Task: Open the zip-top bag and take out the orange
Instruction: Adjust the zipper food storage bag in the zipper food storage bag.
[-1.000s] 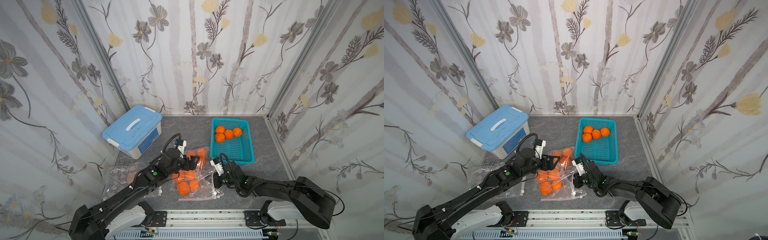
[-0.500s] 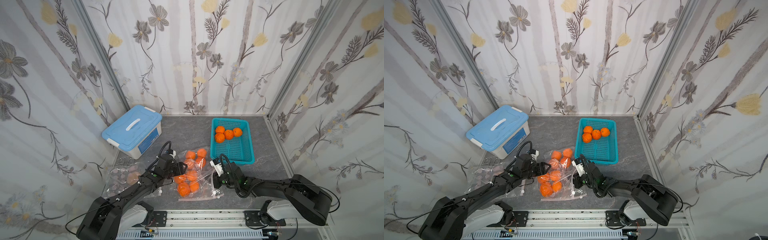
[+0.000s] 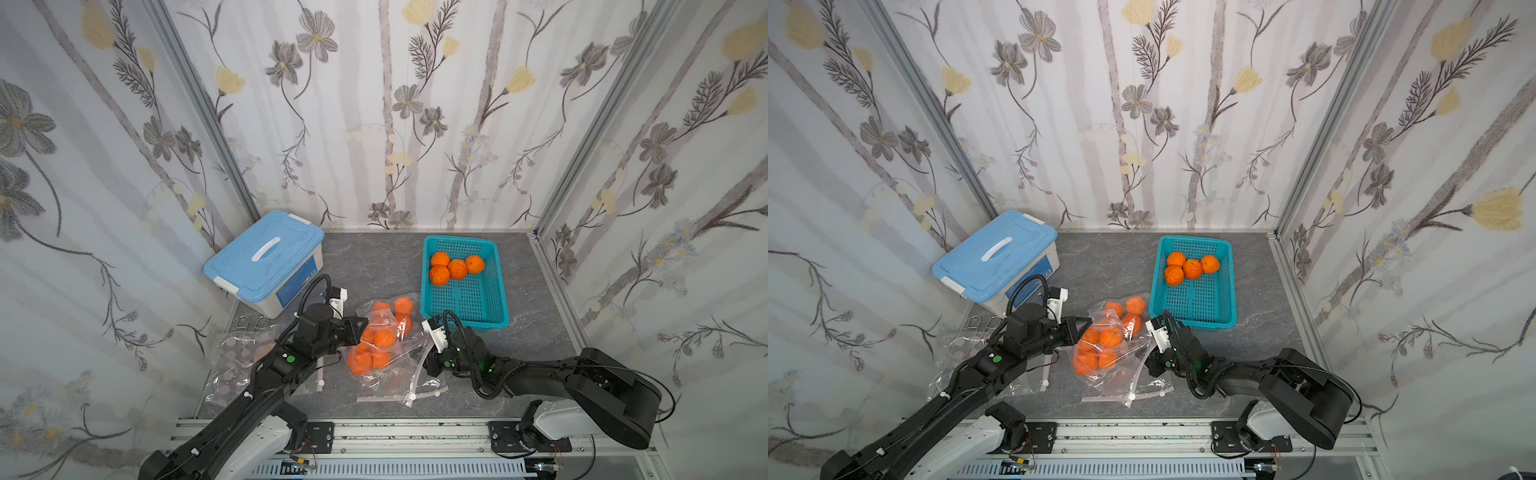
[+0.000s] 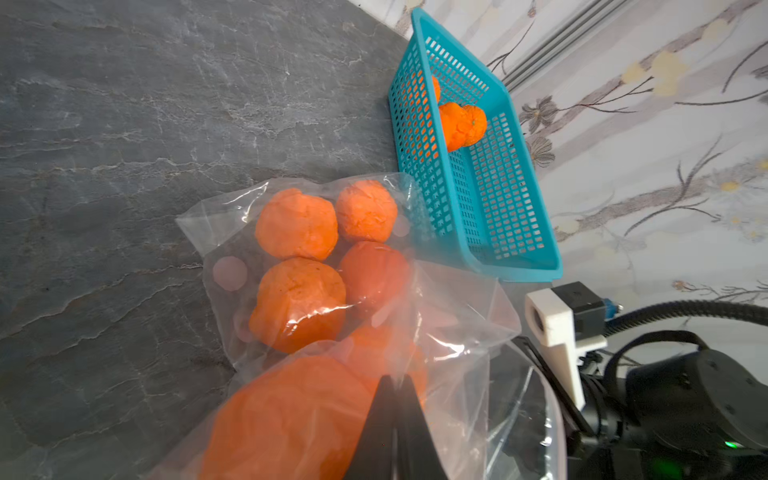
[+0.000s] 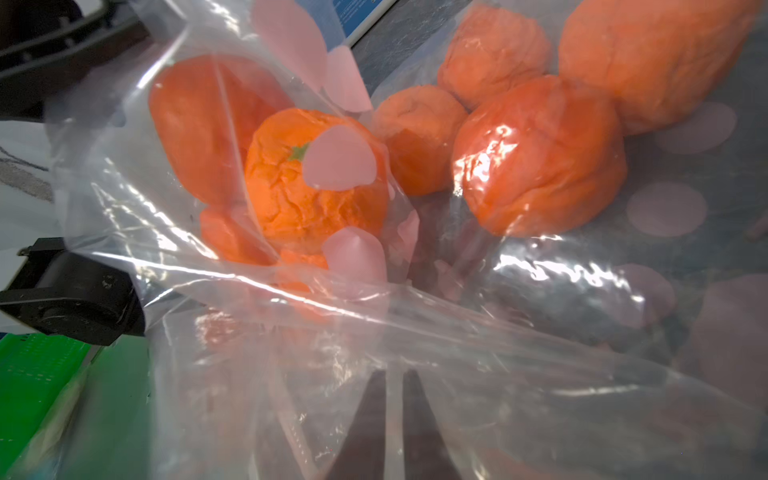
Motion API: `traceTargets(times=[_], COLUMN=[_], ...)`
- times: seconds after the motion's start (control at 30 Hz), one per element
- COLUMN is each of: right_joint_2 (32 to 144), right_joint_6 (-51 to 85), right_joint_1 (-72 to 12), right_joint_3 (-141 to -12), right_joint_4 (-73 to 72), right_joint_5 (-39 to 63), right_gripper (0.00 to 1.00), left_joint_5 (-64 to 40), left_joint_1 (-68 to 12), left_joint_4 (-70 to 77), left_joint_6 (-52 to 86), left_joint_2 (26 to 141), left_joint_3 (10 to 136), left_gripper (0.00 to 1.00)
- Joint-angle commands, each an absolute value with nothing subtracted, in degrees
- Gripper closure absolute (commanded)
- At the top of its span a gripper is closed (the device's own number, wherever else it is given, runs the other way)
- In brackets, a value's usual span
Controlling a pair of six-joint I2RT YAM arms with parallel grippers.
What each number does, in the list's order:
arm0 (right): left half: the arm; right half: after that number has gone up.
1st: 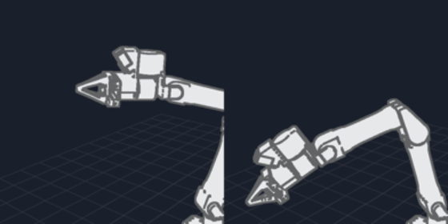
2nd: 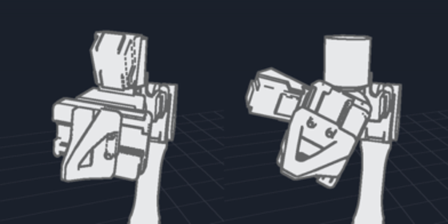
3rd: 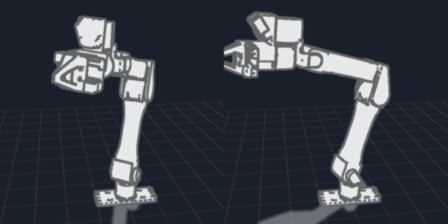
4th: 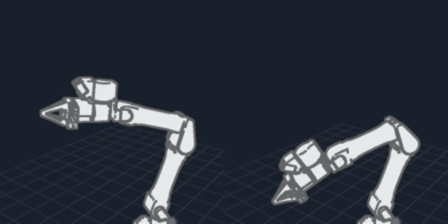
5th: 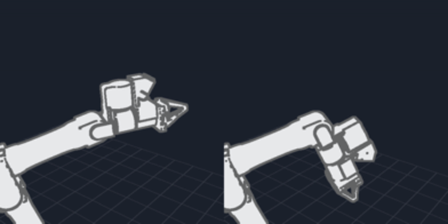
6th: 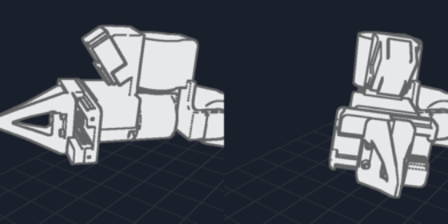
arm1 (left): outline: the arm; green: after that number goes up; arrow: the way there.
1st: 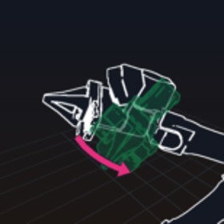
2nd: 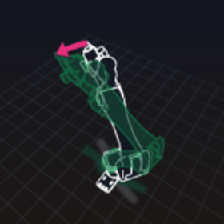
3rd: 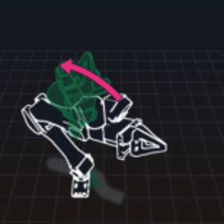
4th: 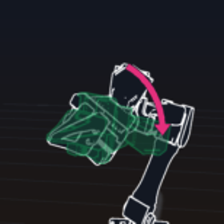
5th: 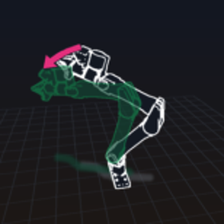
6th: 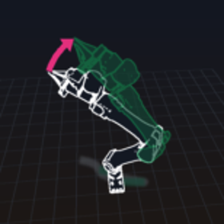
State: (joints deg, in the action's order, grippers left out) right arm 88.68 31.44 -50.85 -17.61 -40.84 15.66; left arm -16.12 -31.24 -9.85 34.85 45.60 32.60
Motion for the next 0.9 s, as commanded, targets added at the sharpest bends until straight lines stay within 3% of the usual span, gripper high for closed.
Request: traceTargets(times=[0.0, 0.3, 0.67, 0.87], right_joint_2=[89.49, 96.09, 96.59, 96.25], right_joint_6=[31.68, 30.94, 29.02, 27.08], right_joint_1=[-51.06, -52.57, -54.05, -57.08], right_joint_3=[-16.91, -18.44, -17.89, -17.82], right_joint_4=[-48.34, -55.63, -58.6, -61.72], right_joint_5=[12.23, 12.47, 15.98, 19.15], right_gripper=[0.88, 0.87, 0.81, 0.7], left_joint_5=[-15.87, -15.36, -3.49, -6.9], left_joint_1=[-33.09, -35.86, -35.95, -35.96], left_joint_4=[-16.98, -18.55, -21.03, -18.4], left_joint_6=[33.73, 34.37, 36.65, 36.17], left_joint_2=[43.28, 41.88, 42.21, 42.36], left_joint_3=[36.25, 37.01, 35.92, 36.53], left_gripper=[1.0, 1.0, 1.0, 1.0])
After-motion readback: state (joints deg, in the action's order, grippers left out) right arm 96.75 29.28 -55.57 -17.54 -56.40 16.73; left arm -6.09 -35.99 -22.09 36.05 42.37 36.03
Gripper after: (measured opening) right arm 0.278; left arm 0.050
